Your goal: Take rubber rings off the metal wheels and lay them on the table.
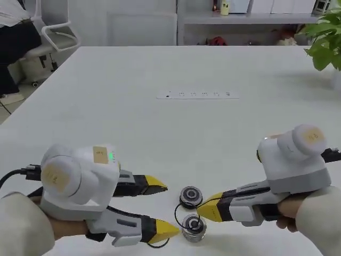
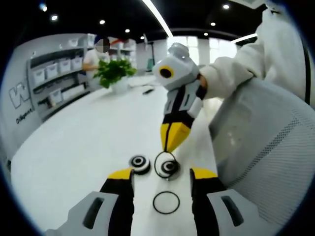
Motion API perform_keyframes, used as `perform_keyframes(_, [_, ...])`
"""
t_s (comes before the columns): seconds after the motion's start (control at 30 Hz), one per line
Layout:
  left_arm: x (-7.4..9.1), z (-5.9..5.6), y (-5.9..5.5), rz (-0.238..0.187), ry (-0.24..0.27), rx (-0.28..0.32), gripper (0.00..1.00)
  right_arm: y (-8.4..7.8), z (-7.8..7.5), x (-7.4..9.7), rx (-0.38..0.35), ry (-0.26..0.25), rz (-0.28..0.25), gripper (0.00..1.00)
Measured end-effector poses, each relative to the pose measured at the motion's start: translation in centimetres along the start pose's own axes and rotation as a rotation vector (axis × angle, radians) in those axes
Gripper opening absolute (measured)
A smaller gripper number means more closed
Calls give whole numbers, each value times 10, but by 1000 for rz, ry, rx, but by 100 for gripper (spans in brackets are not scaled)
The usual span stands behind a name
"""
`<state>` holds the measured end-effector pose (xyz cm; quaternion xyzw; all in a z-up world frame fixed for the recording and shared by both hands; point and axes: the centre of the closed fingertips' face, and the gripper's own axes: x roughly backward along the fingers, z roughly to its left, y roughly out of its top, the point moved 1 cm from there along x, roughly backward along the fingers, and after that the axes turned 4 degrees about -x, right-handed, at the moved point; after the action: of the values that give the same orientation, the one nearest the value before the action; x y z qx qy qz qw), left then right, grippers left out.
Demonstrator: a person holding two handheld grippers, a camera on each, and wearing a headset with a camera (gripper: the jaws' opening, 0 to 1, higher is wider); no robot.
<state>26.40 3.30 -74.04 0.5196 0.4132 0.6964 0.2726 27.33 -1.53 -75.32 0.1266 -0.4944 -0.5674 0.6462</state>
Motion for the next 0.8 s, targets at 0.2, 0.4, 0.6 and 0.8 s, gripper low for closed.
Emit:
perform_keyframes(0.2, [12, 5, 1, -14, 35, 8, 51, 6, 3, 1, -2, 7, -24, 0])
perform_keyframes(0.4, [24, 9, -1, -34, 69, 40, 54, 12, 9, 0, -3, 16, -45, 0])
perform_keyframes(0.6, [36, 10, -8, -51, 106, 71, 61, 12, 17, -3, 7, 27, -40, 0])
perform_keyframes(0.8, [47, 11, -18, -62, 139, 108, 66, 13, 19, -6, 15, 37, -38, 0])
